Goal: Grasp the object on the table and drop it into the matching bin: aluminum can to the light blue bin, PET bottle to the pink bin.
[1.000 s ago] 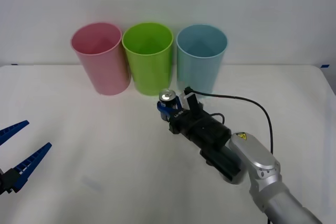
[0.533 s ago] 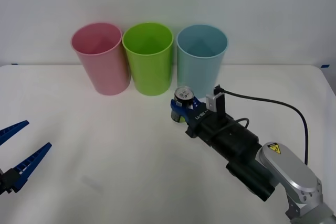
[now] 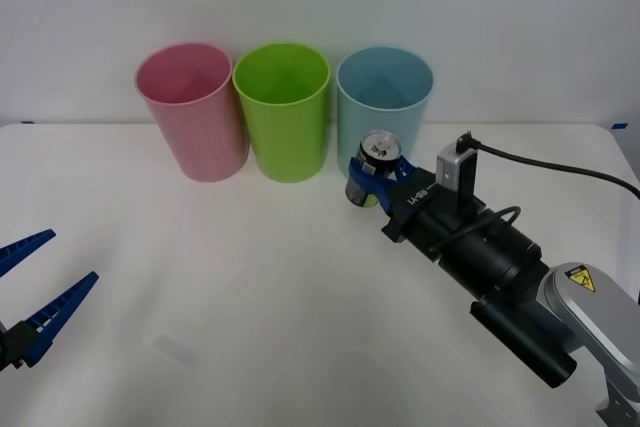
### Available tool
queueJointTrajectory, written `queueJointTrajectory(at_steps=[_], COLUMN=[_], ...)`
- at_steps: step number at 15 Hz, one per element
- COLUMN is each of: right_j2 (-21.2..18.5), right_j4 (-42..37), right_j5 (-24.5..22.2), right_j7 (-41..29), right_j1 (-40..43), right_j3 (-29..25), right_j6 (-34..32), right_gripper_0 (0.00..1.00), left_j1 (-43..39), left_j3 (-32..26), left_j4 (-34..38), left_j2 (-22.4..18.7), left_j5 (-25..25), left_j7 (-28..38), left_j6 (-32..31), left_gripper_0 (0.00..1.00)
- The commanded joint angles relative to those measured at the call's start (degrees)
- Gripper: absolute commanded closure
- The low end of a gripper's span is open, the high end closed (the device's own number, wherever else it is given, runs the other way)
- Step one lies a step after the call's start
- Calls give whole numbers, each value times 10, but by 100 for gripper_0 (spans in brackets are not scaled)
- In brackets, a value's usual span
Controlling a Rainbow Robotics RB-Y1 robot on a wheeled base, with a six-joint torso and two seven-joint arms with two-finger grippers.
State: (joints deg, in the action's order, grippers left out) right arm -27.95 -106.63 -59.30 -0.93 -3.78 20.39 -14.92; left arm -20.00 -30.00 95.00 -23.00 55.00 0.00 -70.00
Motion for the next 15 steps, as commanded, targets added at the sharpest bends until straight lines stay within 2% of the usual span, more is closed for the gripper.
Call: queueJointTrajectory(at_steps=[1,4,8,11,15], right_j2=[-31,-67,-101,-117,-109], right_j4=[-34,-69,-73,-39,39], right_j5=[0,5,9,23,26], right_j7=[-50,-116,-180,-184,-183], right_j1=[0,-9,-43,-81,-147], right_j3=[-15,-34,-53,-57,-57], right_j6=[1,1,8,10,10], right_gripper_0=[100,100,100,100,100], left_j1=[0,0,0,0,0], left_j3=[0,0,0,0,0], left_j4=[0,0,0,0,0], left_j2=[0,0,0,0,0], left_j5=[0,0,0,0,0], left_j7=[0,0,0,0,0], left_j6=[0,0,0,0,0], left_gripper_0=[0,0,0,0,0])
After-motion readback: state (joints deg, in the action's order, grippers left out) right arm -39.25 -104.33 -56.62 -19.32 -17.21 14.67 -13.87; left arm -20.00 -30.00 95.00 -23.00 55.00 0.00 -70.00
